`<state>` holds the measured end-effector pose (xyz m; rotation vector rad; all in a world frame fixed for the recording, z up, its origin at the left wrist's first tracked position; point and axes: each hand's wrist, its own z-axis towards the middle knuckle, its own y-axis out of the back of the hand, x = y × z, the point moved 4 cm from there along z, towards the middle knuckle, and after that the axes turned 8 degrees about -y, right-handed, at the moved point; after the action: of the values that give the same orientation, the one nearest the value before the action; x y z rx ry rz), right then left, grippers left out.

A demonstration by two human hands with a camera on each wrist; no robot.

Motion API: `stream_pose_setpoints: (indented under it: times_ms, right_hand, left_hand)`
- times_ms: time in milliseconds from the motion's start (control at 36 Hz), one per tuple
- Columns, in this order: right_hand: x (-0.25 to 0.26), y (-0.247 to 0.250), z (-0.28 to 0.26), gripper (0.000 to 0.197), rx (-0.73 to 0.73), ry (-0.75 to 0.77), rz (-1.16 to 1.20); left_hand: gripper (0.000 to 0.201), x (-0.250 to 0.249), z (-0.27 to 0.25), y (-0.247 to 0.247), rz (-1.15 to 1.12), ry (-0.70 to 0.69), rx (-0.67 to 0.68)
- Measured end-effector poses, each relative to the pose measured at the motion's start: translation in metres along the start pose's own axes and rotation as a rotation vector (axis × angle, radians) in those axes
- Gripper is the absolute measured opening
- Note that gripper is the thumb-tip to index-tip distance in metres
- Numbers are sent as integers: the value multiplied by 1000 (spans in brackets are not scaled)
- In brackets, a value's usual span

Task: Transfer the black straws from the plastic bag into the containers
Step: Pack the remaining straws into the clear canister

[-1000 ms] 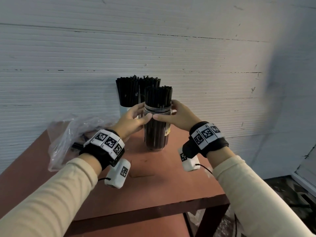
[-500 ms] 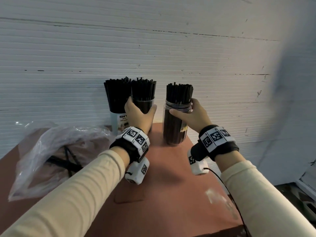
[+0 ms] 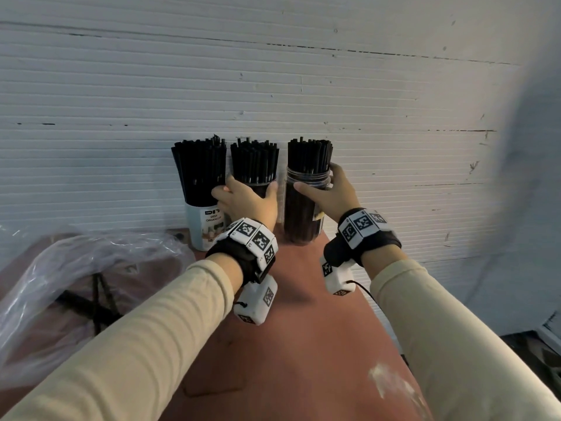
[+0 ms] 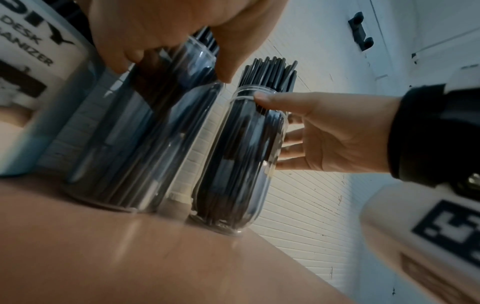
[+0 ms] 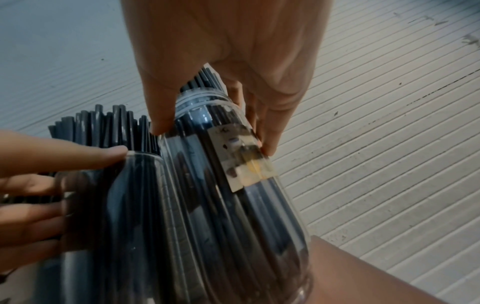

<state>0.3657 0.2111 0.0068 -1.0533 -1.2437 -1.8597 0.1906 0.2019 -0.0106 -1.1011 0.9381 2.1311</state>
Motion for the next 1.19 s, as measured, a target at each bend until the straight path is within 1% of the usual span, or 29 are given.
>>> stream_pose_setpoints:
  times_ms: [139,222,333,417,472,556,583,639,722,778,833,889,972,1055,1083,1167,1194]
  right_hand:
    - [-1,-2,4,83,-1,-1,-25]
    - [-1,-4,5,83,8,-2,-22]
    - [1,-9,6,82,18,-1,-17]
    - [3,-15,6,83,34,-11,-14]
    - [4,-18,4,89,56,-33,-25]
    - [7,-17,-2,112,79,-83,-43]
    - [7,-15,-6,116,62,-93,-58]
    - [8,-9,-14,115,-6,-70,-94]
    - [13,-1,-32,108,-126,36,-154]
    - [19,-1,-47,100,-149,121,-180]
    - [26,-3,-61,92,-102,177,-173]
    - [33,-9,-76,89,-15,203,-144]
    - [41,-22,-94,95,157,213,-45]
    - [46,-33,-110,99,294,187,-13]
    - [48,-36,-114,94,315,198,-28]
    - [49,-42,-123,68,340,219,-90]
    - [49,-42,-125,63,335,208,-87]
  left_hand:
    - [84,1,3,0,-37,-13,23]
    - [78,-1,4,4,-85,-25,61]
    - [68,0,4,12,-71,-69,108]
    - [70,1,1,20,-65,-98,143]
    - [70,2,0,27,-46,-108,155]
    - [71,5,-3,39,-62,-122,185]
    - [72,7,-3,43,-67,-128,198]
    - [72,10,-5,52,-84,-142,232]
    - [76,15,-10,66,-81,-163,305]
    - [76,17,-16,77,-88,-177,351]
    - [72,18,-23,88,-122,-186,385]
    - [69,19,-30,98,-151,-193,410]
    - [73,20,-38,112,-159,-211,427]
    - [71,19,-45,123,-149,-208,446]
    - [70,18,-47,126,-159,-204,459]
    - [62,13,-55,134,-188,-218,490]
    - [60,12,-57,135,-183,-222,503]
